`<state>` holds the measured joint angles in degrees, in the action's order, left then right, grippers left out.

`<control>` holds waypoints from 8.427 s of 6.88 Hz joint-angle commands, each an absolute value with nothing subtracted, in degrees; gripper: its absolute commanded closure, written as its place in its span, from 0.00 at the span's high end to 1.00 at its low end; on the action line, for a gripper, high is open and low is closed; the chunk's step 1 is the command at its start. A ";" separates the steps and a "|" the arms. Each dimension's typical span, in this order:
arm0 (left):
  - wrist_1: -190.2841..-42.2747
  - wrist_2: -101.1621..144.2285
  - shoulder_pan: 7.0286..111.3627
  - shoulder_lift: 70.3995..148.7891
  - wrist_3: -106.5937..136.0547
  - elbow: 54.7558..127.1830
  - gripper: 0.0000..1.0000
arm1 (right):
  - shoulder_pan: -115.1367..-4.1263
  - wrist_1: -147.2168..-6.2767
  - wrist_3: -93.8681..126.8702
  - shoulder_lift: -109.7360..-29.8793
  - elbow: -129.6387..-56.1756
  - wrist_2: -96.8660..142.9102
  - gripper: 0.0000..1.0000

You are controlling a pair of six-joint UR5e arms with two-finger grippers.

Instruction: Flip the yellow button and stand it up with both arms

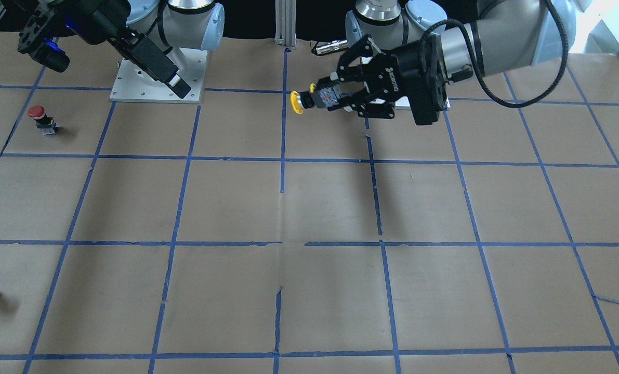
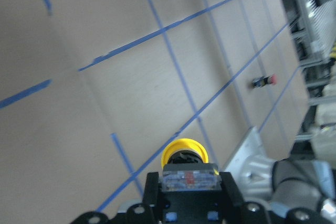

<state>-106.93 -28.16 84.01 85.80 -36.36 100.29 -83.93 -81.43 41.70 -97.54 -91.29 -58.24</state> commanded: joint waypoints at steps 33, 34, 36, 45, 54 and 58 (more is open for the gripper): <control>-94.84 -76.80 87.70 87.61 -15.12 89.52 1.00 | -72.16 -80.24 33.13 -100.83 -99.39 -65.59 0.17; -94.40 -87.34 89.54 88.41 -11.03 87.91 1.00 | -71.20 -80.94 26.96 -99.42 -101.49 -72.09 0.10; -85.28 -93.08 91.49 90.25 -2.41 88.85 1.00 | -69.96 -91.44 26.02 -97.22 -105.45 -78.89 0.11; -91.32 -88.42 89.91 90.09 -0.26 87.54 1.00 | -64.25 -114.84 34.80 -80.25 -107.57 -107.02 0.11; -89.22 -87.45 90.18 92.37 0.53 87.80 1.00 | -62.75 -154.25 39.73 -69.70 -120.85 -122.78 0.26; -86.40 -87.97 90.44 93.69 -0.34 88.07 1.00 | -63.02 -154.16 39.29 -70.40 -120.59 -122.08 1.00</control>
